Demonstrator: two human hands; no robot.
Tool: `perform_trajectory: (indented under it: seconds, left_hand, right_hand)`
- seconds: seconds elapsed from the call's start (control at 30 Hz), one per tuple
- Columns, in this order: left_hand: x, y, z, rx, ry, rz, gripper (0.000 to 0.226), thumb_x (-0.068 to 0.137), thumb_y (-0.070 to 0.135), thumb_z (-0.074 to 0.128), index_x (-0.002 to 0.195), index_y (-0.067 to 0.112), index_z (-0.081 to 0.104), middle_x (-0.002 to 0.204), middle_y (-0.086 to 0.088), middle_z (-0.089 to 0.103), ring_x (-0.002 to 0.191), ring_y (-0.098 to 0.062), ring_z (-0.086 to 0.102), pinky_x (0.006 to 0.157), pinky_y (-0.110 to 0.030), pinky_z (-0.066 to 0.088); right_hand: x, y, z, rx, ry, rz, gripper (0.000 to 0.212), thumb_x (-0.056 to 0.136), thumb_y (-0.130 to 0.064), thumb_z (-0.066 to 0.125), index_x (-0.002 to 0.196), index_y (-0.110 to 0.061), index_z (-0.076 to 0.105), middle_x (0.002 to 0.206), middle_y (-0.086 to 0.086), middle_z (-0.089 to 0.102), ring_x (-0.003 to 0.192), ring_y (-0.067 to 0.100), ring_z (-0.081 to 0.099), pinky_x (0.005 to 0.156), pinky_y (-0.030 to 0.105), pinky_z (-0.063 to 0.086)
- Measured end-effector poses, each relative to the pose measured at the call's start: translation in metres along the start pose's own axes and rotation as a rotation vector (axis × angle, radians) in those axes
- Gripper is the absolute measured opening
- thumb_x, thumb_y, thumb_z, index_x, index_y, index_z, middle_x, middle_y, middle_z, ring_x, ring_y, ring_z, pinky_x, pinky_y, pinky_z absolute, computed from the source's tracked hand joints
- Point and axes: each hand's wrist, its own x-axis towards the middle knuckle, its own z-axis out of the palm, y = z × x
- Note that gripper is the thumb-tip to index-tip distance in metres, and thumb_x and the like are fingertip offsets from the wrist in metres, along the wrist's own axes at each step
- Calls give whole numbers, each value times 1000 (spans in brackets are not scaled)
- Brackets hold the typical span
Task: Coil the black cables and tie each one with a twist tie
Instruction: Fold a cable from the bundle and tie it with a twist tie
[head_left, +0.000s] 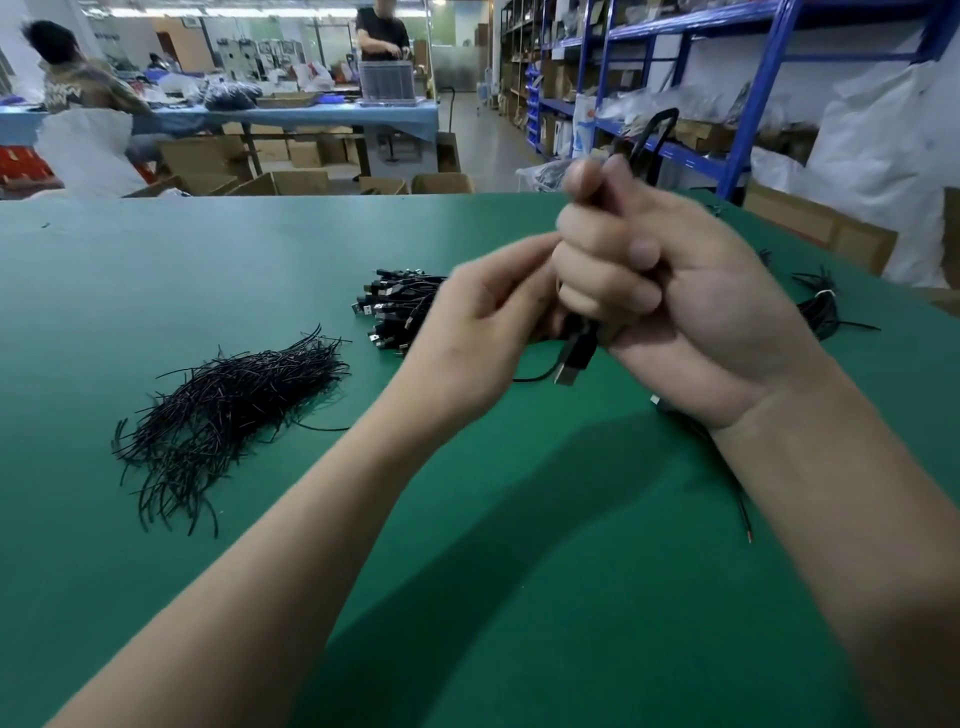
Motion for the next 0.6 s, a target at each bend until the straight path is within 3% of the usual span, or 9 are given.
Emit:
perform_trajectory:
  seconds: [0.07, 0.13, 0.2, 0.27, 0.37, 0.47, 0.53, 0.6]
  left_hand:
    - [-2, -1, 5, 256, -101, 16, 22, 102, 12, 45, 89, 13, 63, 69, 6, 57, 63, -6, 46, 61, -26, 41]
    - [-4, 2, 5, 441, -187, 22, 24, 98, 5, 44, 79, 15, 56, 61, 7, 53, 55, -4, 42, 57, -17, 35]
    - [-3, 7, 2, 558, -249, 24, 30, 97, 0, 48, 74, 19, 52, 56, 9, 49, 52, -4, 44, 56, -13, 31]
    - [-1, 13, -3, 676, -306, 40, 30, 100, 9, 54, 76, 24, 60, 60, 9, 53, 56, -8, 48, 62, -25, 37]
    - [5, 21, -17, 796, -302, 109, 18, 101, 26, 60, 98, 16, 76, 74, 1, 68, 71, -24, 61, 74, -40, 47]
    - [7, 31, -32, 911, -253, 137, 33, 94, 46, 55, 94, 23, 78, 76, 0, 72, 70, -24, 63, 70, -44, 50]
    - [7, 35, -41, 948, -199, 147, 38, 88, 56, 55, 87, 27, 79, 72, 1, 71, 66, -21, 61, 66, -44, 50]
    - [7, 35, -48, 927, -125, 189, 36, 85, 58, 68, 78, 24, 79, 67, 3, 69, 62, -19, 61, 62, -43, 50]
  right_hand:
    - [3, -3, -4, 33, 150, -62, 32, 110, -23, 29, 98, -12, 56, 58, -10, 39, 47, 3, 33, 47, 18, 29]
    - [3, -2, -9, -10, 334, -107, 29, 110, -22, 32, 97, -11, 55, 58, -9, 42, 47, 4, 35, 47, 17, 30]
    - [4, 2, -15, -198, 493, -145, 29, 111, -20, 33, 96, -10, 56, 59, -7, 49, 49, 7, 43, 49, 18, 34]
    - [4, 5, -18, -497, 568, -164, 31, 111, -18, 32, 95, -10, 57, 62, -5, 60, 53, 11, 56, 52, 21, 42]
    - [4, 9, -17, -934, 542, -127, 31, 110, -16, 34, 93, -8, 59, 72, 0, 69, 61, 9, 67, 56, 22, 53]
    - [3, 16, -13, -1374, 437, -44, 31, 108, -19, 42, 83, -13, 60, 72, -2, 67, 64, 13, 65, 65, 33, 55]
    - [2, 21, -9, -1489, 349, 19, 37, 108, -24, 43, 76, -10, 55, 64, 0, 65, 58, 17, 59, 61, 38, 48]
    - [0, 22, -8, -1464, 292, 72, 43, 109, -25, 40, 73, -8, 56, 53, -4, 61, 48, 9, 51, 52, 28, 40]
